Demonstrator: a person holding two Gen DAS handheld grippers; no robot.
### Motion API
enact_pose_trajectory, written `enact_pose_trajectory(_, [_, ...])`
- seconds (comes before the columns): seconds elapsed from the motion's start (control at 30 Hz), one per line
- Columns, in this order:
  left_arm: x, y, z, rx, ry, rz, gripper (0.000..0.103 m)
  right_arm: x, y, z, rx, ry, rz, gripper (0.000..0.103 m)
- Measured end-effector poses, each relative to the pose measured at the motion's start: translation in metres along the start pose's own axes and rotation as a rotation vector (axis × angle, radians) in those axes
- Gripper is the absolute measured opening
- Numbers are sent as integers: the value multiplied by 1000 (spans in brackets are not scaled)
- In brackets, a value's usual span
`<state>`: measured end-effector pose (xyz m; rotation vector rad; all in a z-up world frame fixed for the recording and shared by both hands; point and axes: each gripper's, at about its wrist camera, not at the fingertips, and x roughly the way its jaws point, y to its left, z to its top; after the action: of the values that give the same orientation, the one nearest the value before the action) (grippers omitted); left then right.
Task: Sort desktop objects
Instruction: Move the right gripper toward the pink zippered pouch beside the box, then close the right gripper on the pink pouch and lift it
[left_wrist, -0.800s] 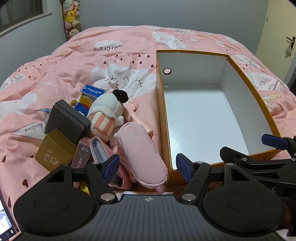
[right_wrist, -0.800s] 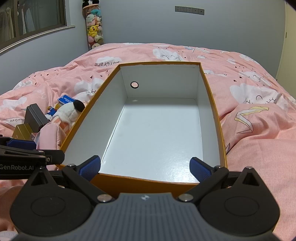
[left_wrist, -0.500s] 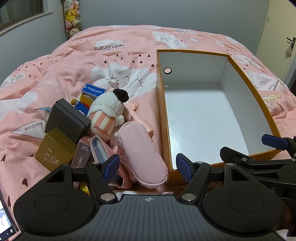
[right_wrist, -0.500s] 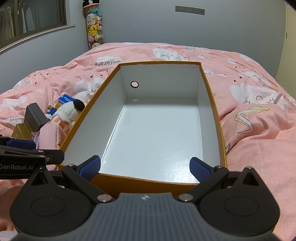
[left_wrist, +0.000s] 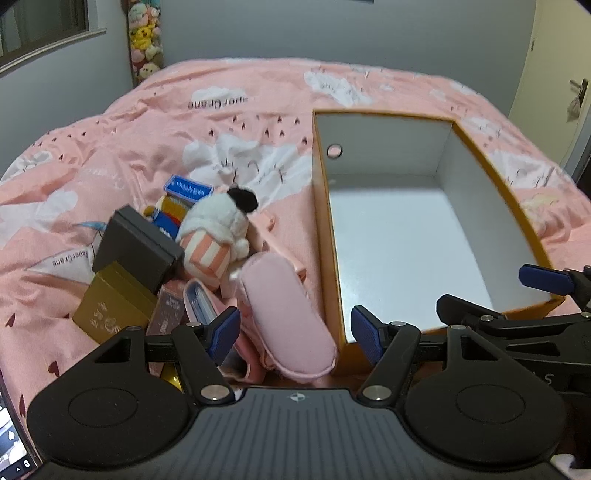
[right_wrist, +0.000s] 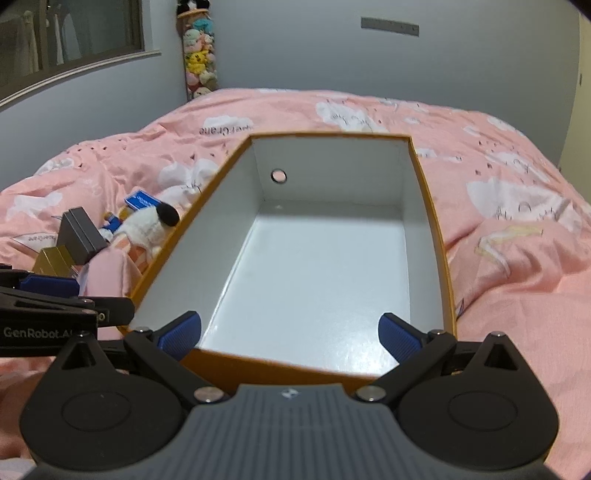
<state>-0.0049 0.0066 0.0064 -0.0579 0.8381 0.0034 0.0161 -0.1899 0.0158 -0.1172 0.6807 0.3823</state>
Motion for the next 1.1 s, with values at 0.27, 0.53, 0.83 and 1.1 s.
enact_pose_trajectory(0.27, [-12, 21, 10, -46, -52, 4, 78, -8, 11, 28, -99, -94, 68, 102])
enact_pose_trajectory(0.53, [-28, 57, 23, -19, -38, 51, 78, 3, 29, 61, -186, -92, 215, 102])
enact_pose_trajectory(0.83, [-22, 78, 11, -11, 90, -31, 60, 14, 55, 72, -256, -23, 359, 83])
enact_pose_trajectory(1.1, [0, 86, 9, -125, 161, -81, 42, 22, 68, 65, -271, 66, 428, 55])
